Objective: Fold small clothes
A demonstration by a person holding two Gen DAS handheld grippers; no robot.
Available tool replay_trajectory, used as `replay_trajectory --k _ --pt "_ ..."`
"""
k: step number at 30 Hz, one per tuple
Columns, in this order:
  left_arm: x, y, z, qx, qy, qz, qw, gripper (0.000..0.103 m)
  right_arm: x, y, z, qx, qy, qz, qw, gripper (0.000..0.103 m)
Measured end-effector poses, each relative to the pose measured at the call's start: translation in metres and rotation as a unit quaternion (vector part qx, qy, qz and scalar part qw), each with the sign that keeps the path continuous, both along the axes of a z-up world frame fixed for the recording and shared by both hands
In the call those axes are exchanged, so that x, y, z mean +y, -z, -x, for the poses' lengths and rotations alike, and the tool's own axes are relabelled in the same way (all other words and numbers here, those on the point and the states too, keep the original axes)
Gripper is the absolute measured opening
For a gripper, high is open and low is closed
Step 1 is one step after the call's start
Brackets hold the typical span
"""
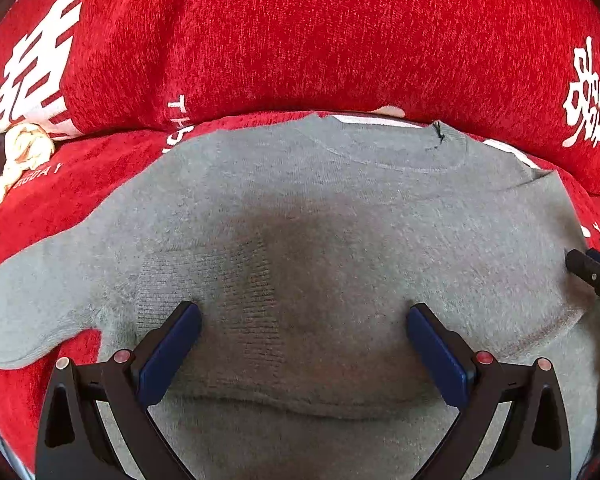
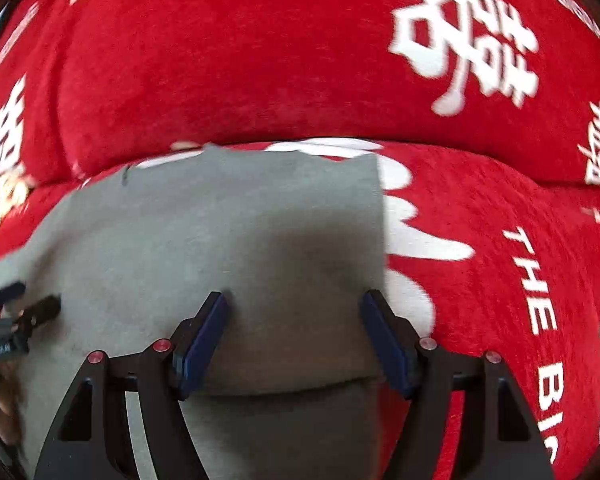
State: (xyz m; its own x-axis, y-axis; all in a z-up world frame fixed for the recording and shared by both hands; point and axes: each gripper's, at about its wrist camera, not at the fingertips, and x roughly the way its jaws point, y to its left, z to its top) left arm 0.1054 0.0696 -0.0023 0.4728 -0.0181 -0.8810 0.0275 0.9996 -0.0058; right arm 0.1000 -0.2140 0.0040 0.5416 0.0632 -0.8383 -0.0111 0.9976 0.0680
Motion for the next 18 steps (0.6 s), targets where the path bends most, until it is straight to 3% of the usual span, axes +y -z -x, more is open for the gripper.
replay_trajectory --k 4,7,10,12,14,18 --pt "-0.003 -0.008 0.008 -0.004 -0.013 -0.014 0.9998 0.103 0.002 -0.009 0.004 0.002 0.028 0.033 0.999 0.074" --pt "-0.005 -0.009 0.018 0.0 -0.006 0.0 1.0 0.103 0.011 -0.021 0.018 -0.024 -0.001 0.008 1.0 0.075" --pt "-0.008 -0.01 0.024 0.001 -0.004 -0.017 0.9999 0.103 0.035 -0.013 0.027 -0.001 -0.043 0.001 0.999 0.076" --pt "-0.007 -0.012 0.027 0.004 -0.005 -0.015 0.9999 0.103 0.045 -0.002 0.033 0.015 -0.046 0.028 0.998 0.076" --pt "-0.005 -0.018 0.033 0.004 -0.007 -0.009 0.9999 0.103 0.051 -0.004 0.042 -0.001 -0.044 0.053 0.998 0.076" --pt "-0.004 -0.025 0.055 -0.004 0.001 0.004 1.0 0.103 0.059 -0.02 0.066 -0.012 -0.035 0.025 0.999 0.076"
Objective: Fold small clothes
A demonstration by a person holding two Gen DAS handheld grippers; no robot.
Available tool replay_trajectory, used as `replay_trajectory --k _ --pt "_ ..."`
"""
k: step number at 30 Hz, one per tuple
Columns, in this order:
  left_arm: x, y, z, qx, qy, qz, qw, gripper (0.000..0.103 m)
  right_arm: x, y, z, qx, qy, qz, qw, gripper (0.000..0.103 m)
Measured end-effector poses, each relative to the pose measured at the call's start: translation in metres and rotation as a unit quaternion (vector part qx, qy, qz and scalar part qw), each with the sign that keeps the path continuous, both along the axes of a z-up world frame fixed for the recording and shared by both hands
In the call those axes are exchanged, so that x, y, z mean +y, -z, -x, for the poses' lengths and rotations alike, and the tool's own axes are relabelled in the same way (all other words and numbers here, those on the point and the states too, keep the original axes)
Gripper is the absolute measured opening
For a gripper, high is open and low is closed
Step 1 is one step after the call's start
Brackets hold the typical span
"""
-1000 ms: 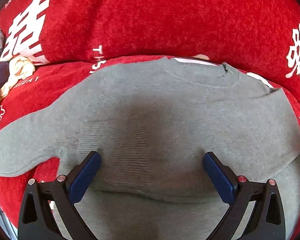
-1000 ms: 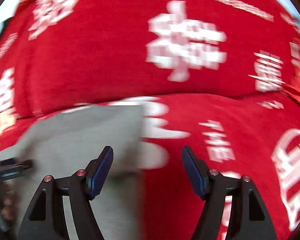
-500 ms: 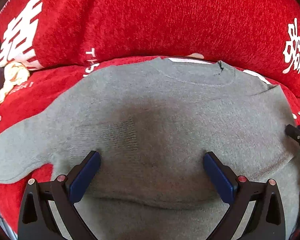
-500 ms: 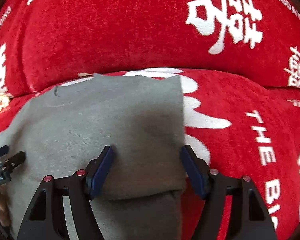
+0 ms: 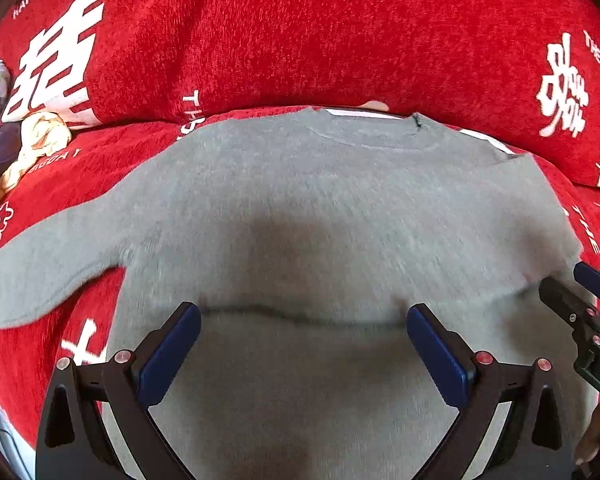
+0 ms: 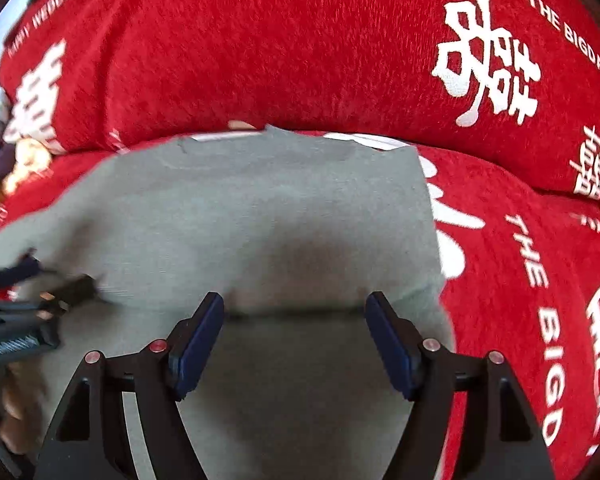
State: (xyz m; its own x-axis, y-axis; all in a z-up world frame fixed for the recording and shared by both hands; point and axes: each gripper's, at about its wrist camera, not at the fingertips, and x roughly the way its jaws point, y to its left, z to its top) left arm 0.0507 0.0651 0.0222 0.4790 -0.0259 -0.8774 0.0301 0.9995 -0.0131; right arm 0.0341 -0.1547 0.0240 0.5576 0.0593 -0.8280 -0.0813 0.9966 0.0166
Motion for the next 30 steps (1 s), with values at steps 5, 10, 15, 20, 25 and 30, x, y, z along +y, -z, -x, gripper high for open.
replay_trajectory --k 5,10,15,20,25,30 --pt "-0.002 0.007 0.023 0.012 0.009 0.007 0.9999 0.103 0.014 0.006 0.02 0.002 -0.012 -0.008 1.0 0.076" --pt "0.001 0.009 0.048 -0.005 0.025 -0.005 0.9997 0.103 0.019 0.018 0.05 0.001 -0.027 0.031 0.999 0.079" --pt "0.011 0.009 0.066 -0.017 0.035 -0.002 0.9992 0.103 0.007 0.017 0.083 -0.015 -0.045 0.031 0.998 0.08" --pt "0.02 0.008 0.082 -0.027 0.039 0.0 0.9989 0.103 -0.004 0.015 0.114 -0.024 -0.061 0.046 0.997 0.082" --pt "0.051 -0.004 0.094 -0.027 0.01 0.022 0.9993 0.103 -0.008 0.003 0.122 0.0 -0.056 0.053 0.997 0.082" --pt "0.149 -0.003 0.092 -0.031 -0.146 0.066 0.9866 0.103 0.009 -0.012 0.117 -0.023 -0.058 0.046 0.997 0.082"
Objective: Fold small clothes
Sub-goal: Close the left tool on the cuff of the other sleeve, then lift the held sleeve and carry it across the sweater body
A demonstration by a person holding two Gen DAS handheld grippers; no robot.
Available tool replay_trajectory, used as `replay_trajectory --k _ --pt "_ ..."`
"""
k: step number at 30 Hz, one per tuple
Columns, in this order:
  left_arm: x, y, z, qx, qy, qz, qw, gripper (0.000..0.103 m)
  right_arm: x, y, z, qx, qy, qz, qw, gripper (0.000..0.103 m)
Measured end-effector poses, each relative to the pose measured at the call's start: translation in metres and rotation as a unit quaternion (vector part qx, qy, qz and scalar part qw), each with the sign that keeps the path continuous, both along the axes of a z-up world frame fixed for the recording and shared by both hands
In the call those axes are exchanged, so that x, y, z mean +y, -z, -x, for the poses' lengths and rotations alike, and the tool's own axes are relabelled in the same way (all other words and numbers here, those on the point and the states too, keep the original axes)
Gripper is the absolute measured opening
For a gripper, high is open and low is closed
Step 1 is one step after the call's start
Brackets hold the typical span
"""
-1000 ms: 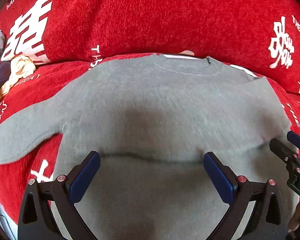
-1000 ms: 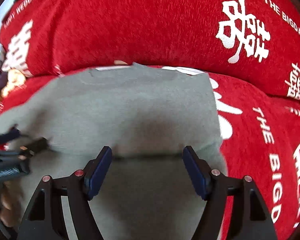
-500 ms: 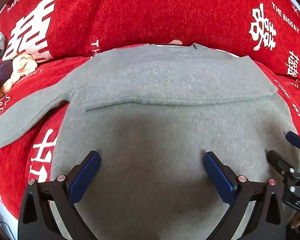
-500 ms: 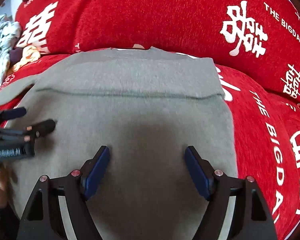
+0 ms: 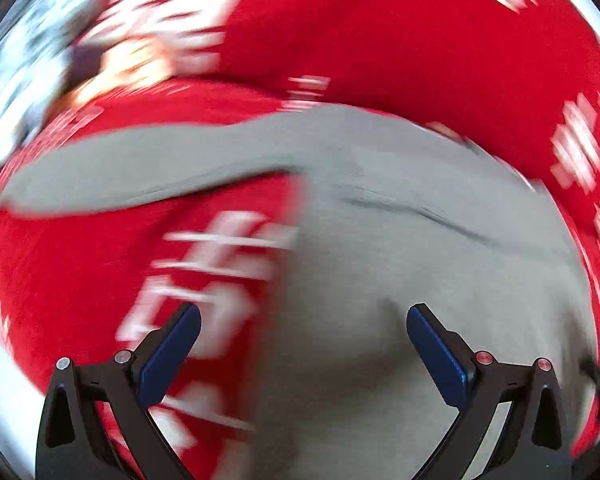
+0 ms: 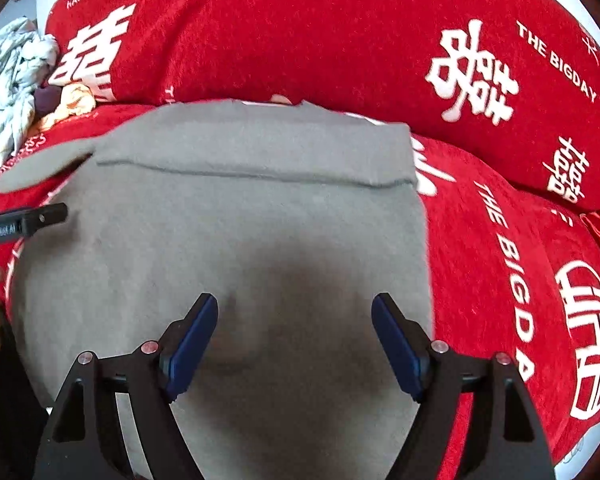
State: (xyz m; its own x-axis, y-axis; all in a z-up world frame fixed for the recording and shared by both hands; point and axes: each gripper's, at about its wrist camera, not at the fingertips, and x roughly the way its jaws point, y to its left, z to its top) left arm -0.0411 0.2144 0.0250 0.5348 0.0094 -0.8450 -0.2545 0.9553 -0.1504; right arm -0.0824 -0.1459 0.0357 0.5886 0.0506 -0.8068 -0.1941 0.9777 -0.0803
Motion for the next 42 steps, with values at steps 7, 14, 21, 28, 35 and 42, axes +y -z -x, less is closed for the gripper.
replay_trajectory --k 7,14,21,28,35,42 --pt "0.141 0.006 0.011 -0.024 -0.238 0.042 0.97 0.103 0.046 0.006 -0.01 0.016 -0.045 0.011 0.999 0.082" --pt "0.233 0.011 -0.008 -0.037 -0.332 0.052 0.941 0.103 0.07 0.015 -0.015 0.03 -0.063 0.026 0.997 0.082" --pt "0.257 0.014 -0.048 -0.031 -0.351 0.007 0.9357 0.103 0.079 0.019 -0.02 0.043 -0.062 0.031 0.997 0.082" --pt "0.256 0.013 -0.061 -0.038 -0.334 -0.021 0.9416 0.096 0.087 0.015 -0.031 0.052 -0.059 0.028 0.997 0.082" --pt "0.267 0.01 -0.046 -0.045 -0.341 -0.029 0.9387 0.024 0.112 0.0 -0.058 0.042 -0.079 0.017 0.996 0.082" --pt "0.287 0.009 -0.031 -0.051 -0.325 0.035 0.9436 0.009 0.173 -0.015 -0.118 0.013 -0.099 -0.002 0.995 0.082"
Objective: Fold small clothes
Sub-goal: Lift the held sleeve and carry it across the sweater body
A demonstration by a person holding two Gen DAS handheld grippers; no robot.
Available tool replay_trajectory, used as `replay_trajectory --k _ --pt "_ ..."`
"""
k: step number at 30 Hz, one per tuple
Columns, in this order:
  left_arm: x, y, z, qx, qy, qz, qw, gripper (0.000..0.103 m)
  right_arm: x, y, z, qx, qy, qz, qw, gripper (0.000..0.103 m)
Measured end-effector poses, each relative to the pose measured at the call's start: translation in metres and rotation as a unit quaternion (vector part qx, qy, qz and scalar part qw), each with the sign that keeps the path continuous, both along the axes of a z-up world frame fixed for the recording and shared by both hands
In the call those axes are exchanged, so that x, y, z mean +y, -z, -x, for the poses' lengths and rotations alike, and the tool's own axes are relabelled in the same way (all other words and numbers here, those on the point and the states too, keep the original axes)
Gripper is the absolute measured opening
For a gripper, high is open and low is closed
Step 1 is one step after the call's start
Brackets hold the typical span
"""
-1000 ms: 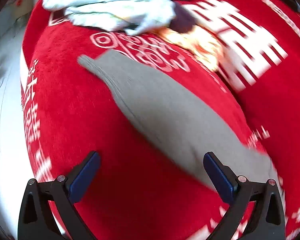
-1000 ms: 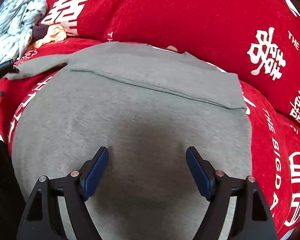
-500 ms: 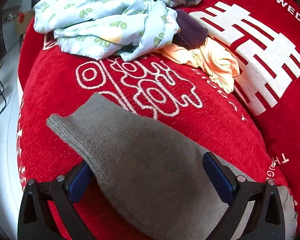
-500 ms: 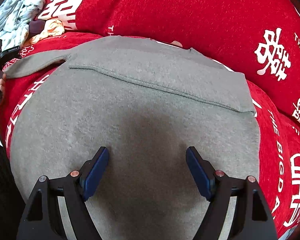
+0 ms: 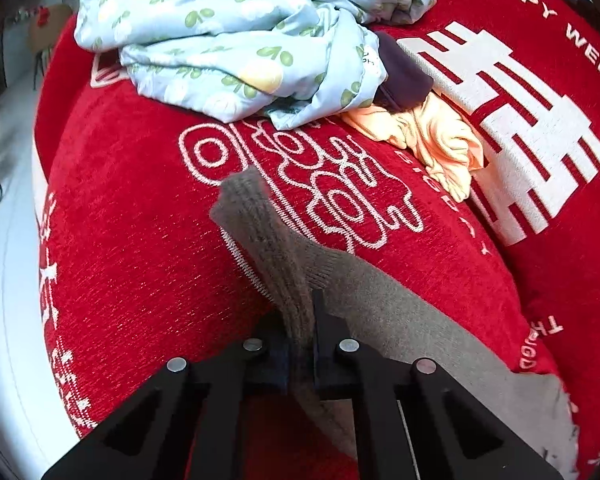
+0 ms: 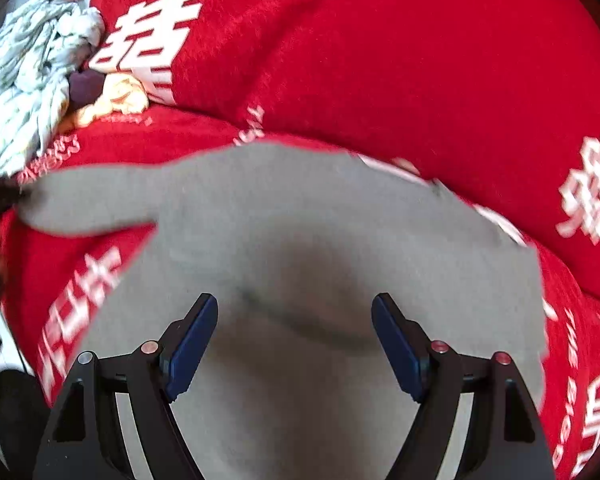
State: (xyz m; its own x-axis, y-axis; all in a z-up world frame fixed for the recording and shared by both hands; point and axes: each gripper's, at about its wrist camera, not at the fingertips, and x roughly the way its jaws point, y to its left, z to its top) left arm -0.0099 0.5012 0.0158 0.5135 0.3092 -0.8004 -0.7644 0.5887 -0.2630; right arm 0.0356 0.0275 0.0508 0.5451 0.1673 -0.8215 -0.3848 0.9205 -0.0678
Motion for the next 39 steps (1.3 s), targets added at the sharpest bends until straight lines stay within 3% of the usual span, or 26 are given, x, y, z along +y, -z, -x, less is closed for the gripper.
replay_trajectory --k 6,10,14,15,17,22,29,39 --pt "0.002 -0.001 0.007 -0.014 0.014 0.016 0.9997 0.009 0.075 0.022 -0.044 0.008 -0.031 0.007 0.999 0.082" --pt "-0.006 -0.007 0.009 -0.018 0.024 0.002 0.9995 0.009 0.118 0.049 -0.065 0.017 -0.03 0.041 0.999 0.082" --pt "-0.013 -0.017 0.011 -0.024 0.036 0.0 0.9991 0.009 0.15 0.075 -0.067 0.04 -0.047 0.068 0.996 0.082" --pt "-0.016 -0.02 0.011 -0.025 0.04 -0.001 0.9989 0.009 0.155 0.072 -0.061 0.028 -0.057 0.065 0.996 0.082" --pt "-0.025 -0.026 0.008 -0.025 0.052 -0.005 0.9983 0.009 0.161 0.067 -0.055 0.049 -0.092 0.04 0.994 0.082" --pt "-0.056 -0.036 -0.007 -0.012 0.086 -0.01 0.9962 0.008 0.144 0.042 -0.039 0.022 -0.085 0.024 0.996 0.082" --pt "-0.1 -0.048 -0.028 0.004 0.118 -0.029 0.9926 0.008 0.079 0.014 -0.024 0.005 -0.039 -0.004 0.999 0.082" --pt "-0.166 -0.06 -0.055 0.018 0.173 -0.049 0.9836 0.008 -0.012 0.023 -0.015 0.022 0.029 -0.025 0.999 0.082"
